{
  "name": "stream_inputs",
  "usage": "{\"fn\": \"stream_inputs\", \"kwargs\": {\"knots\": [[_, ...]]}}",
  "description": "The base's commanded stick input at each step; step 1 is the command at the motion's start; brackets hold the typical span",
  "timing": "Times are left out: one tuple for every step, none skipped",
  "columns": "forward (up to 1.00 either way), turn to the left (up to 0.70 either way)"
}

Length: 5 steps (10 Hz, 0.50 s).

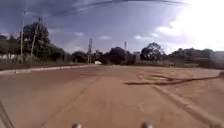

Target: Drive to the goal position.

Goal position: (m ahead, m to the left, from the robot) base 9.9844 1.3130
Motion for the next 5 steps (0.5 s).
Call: {"fn": "stream_inputs", "kwargs": {"knots": [[0.7, 0.0], [0.7, 0.0], [0.7, 0.0], [0.7, 0.0], [0.7, 0.0]]}}
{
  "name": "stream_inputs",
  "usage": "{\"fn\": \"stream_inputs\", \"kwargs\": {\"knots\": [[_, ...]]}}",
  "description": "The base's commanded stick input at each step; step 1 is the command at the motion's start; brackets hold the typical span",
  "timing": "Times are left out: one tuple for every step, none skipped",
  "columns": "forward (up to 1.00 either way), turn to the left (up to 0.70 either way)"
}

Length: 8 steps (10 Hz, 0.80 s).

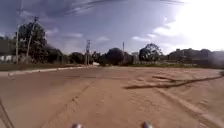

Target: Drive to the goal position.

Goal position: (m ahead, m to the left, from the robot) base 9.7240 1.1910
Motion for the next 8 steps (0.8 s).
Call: {"fn": "stream_inputs", "kwargs": {"knots": [[0.7, 0.0], [0.7, 0.0], [0.7, 0.0], [0.7, 0.0], [0.7, 0.0], [0.7, 0.0], [0.7, 0.0], [0.7, 0.0]]}}
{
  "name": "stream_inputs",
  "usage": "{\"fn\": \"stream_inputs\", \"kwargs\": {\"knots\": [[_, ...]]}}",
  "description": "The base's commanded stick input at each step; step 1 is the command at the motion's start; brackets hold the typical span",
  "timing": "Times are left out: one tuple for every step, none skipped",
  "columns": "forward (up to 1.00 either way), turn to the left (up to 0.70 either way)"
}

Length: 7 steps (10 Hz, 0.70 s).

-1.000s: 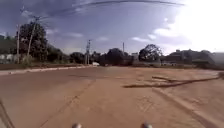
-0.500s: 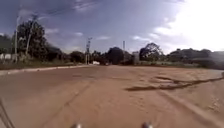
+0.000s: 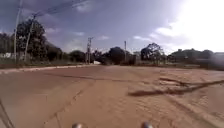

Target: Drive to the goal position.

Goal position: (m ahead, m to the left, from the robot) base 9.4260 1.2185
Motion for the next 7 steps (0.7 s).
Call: {"fn": "stream_inputs", "kwargs": {"knots": [[0.7, 0.0], [0.7, 0.0], [0.7, 0.0], [0.7, 0.0], [0.7, 0.0], [0.7, 0.0], [0.7, 0.0]]}}
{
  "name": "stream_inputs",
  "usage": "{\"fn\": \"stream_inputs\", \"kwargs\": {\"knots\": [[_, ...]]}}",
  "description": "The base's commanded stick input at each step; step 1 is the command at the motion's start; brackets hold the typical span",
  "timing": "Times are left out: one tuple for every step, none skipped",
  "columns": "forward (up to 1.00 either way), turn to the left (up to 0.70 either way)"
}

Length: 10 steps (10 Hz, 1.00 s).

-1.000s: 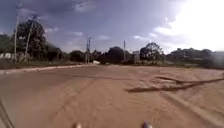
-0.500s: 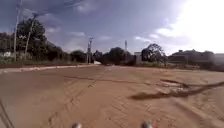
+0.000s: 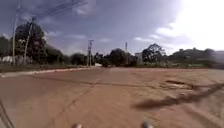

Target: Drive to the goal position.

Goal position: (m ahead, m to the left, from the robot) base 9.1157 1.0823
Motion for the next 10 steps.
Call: {"fn": "stream_inputs", "kwargs": {"knots": [[0.7, 0.0], [0.7, 0.0], [0.7, 0.0], [0.7, 0.0], [0.7, 0.0], [0.7, 0.0], [0.7, 0.0], [0.7, 0.0], [0.7, 0.0], [0.7, 0.0]]}}
